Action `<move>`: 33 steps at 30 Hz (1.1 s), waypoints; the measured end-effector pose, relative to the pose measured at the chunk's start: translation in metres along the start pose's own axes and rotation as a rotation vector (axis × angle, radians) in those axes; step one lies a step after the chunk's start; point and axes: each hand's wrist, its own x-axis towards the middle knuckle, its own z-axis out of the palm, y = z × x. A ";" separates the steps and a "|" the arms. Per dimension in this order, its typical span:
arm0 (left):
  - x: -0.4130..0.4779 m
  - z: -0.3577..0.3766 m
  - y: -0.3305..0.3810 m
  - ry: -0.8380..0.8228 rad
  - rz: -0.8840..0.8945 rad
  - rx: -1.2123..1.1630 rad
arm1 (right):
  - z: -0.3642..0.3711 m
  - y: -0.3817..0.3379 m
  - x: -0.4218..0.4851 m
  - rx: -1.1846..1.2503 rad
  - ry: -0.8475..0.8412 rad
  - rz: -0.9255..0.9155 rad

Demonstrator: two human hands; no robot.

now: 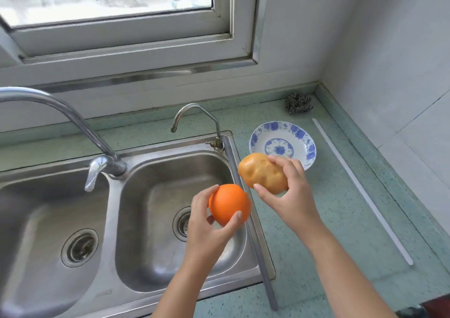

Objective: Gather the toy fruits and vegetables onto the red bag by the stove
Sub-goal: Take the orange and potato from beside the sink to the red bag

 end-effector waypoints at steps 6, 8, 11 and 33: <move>-0.028 -0.035 0.000 0.116 -0.014 -0.048 | 0.022 -0.027 -0.023 0.024 -0.079 -0.047; -0.039 -0.047 0.001 0.132 -0.026 -0.055 | 0.029 -0.035 -0.033 0.019 -0.097 -0.068; -0.058 -0.064 0.000 0.163 -0.035 -0.053 | 0.039 -0.046 -0.050 0.017 -0.117 -0.095; -0.244 -0.183 -0.009 0.497 -0.052 -0.177 | 0.091 -0.147 -0.211 0.045 -0.305 -0.316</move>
